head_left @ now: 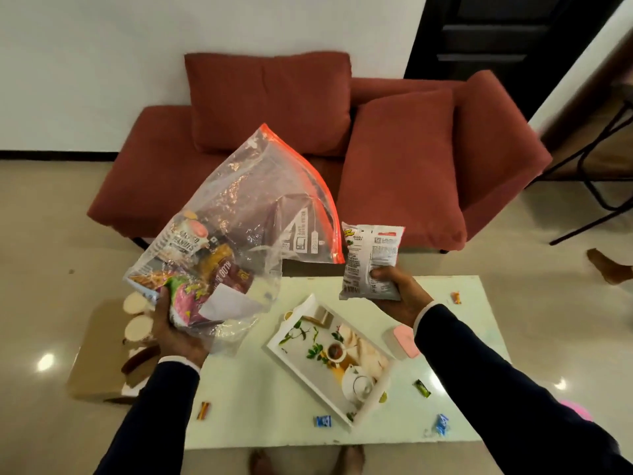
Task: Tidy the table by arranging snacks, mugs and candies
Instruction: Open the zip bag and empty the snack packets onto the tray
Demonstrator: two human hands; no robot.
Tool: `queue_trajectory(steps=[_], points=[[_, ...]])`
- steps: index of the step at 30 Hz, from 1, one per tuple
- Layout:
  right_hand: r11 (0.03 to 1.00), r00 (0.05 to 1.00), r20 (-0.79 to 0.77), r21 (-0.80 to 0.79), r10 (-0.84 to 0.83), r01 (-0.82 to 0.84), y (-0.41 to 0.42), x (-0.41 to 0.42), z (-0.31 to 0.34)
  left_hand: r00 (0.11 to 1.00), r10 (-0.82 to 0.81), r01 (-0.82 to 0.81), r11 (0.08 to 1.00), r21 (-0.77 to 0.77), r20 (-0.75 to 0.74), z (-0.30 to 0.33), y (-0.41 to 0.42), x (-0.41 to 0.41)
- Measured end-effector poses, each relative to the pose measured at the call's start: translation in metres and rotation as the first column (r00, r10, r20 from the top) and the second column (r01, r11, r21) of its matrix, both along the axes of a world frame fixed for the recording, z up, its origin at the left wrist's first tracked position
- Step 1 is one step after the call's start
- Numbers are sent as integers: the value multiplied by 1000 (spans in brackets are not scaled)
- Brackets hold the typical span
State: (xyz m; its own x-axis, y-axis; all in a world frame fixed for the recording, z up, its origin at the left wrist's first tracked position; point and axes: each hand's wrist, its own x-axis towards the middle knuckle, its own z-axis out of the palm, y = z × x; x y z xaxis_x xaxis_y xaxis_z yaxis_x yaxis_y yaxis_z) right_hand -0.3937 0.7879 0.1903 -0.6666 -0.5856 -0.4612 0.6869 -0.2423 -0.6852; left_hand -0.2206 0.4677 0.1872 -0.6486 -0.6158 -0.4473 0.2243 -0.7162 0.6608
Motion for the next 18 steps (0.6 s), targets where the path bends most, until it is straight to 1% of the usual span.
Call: queue_trajectory(steps=[2, 3, 5, 8, 12, 14, 15, 16, 18], points=[[999, 998, 60, -12, 32, -31, -3, -9, -25, 998, 32, -33, 999, 33, 46, -12, 9, -1], [998, 996, 70, 22, 49, -50, -7, -11, -35, 997, 40, -44, 998, 52, 72, -16, 13, -1], [983, 994, 70, 159, 79, -89, -18, -12, -61, 994, 63, -68, 996, 57, 89, -29, 17, -1], [932, 990, 60, 335, 126, -139, -34, -8, -91, 994, 33, -40, 997, 68, 101, -44, 23, -4], [858, 980, 125, 474, 155, -196, -54, -3, -139, 990, 1, -17, 994, 107, 140, -71, 14, -11], [829, 977, 148, 519, 153, -209, -67, 3, -165, 985, 31, -53, 991, 122, 172, -89, 5, -16], [812, 979, 136, 547, 153, -203, -76, 9, -177, 983, 34, -60, 989, 138, 182, -101, 0, -16], [774, 979, 113, 600, 169, -203, -86, 14, -195, 982, 40, -68, 986, 151, 183, -117, -7, -15], [692, 965, 30, 691, 260, -208, -103, 26, -229, 988, 29, -61, 976, 208, 152, -145, -19, -12]])
